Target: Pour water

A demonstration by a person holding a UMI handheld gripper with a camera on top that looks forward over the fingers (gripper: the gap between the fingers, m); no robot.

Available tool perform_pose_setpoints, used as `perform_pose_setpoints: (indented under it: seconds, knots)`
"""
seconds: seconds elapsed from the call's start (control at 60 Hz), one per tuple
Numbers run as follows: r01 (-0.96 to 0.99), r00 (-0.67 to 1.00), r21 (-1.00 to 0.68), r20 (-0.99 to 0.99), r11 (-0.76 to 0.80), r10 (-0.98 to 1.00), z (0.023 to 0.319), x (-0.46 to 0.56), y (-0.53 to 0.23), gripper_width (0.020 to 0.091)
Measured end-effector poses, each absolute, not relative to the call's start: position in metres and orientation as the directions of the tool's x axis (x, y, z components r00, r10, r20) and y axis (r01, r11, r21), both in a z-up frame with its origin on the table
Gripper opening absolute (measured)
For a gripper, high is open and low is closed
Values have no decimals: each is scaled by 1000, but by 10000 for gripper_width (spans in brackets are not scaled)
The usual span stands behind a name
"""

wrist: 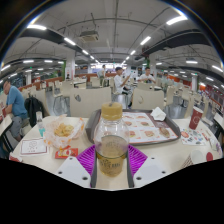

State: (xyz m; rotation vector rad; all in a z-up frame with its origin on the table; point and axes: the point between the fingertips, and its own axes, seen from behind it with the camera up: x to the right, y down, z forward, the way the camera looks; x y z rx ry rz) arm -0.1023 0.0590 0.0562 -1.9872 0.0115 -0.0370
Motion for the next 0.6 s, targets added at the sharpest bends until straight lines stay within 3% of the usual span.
perform_pose_setpoints:
  seconds: [0.167, 0.333, 0.467, 0.6]
  knots:
    - [-23, 1000, -916, -23, -402, -4, 80, -97, 45, 391]
    - [-365, 918, -850, -396, -381, 4, 142, -90, 26, 390]
    - [-719, 643, -588, -765, -372, -34, 184, -61, 12, 391]
    - [-919, 206, -156, -973, -362, -103, 187, -23, 2, 391]
